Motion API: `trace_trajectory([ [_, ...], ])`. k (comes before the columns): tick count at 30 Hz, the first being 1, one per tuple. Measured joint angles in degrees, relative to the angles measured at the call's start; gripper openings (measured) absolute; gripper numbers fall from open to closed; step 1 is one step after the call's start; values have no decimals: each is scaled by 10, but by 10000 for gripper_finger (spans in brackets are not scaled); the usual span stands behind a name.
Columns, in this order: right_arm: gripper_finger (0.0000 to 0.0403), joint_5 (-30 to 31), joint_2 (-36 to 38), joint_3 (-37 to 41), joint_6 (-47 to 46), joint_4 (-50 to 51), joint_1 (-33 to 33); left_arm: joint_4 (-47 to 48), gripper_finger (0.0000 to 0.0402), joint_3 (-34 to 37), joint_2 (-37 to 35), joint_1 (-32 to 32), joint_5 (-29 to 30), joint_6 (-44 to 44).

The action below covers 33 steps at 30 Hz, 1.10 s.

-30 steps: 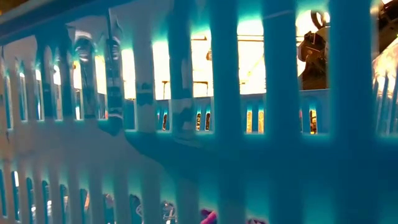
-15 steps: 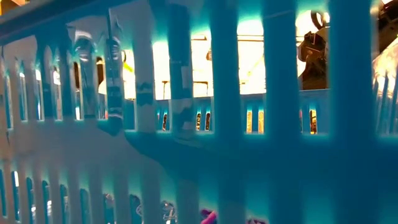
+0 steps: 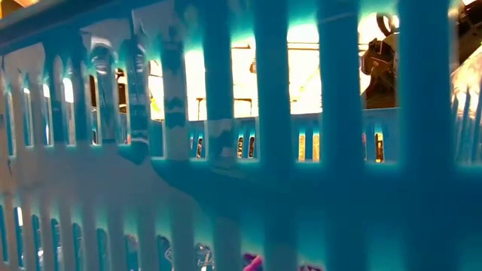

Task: Sort Halloween decoration
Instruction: Put the green spider toy into the red bin

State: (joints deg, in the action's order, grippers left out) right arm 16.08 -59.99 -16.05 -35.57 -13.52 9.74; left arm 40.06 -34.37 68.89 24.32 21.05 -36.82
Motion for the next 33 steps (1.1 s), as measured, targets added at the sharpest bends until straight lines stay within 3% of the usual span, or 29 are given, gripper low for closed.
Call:
trace_trajectory([
  [11, 91, 0, 0, 0, 0, 2, 0, -81, 182, 0, 33, 130, -13, 103],
  [18, 91, 0, 0, 0, 0, 4, 0, -124, 176, 0, 87, 206, -75, 151],
  [24, 91, 0, 0, 0, 0, 4, 0, -164, 173, -1, 123, 244, -81, 161],
  [33, 91, 0, 0, 0, 0, 6, 0, -163, 172, -18, 122, 254, -84, 144],
])
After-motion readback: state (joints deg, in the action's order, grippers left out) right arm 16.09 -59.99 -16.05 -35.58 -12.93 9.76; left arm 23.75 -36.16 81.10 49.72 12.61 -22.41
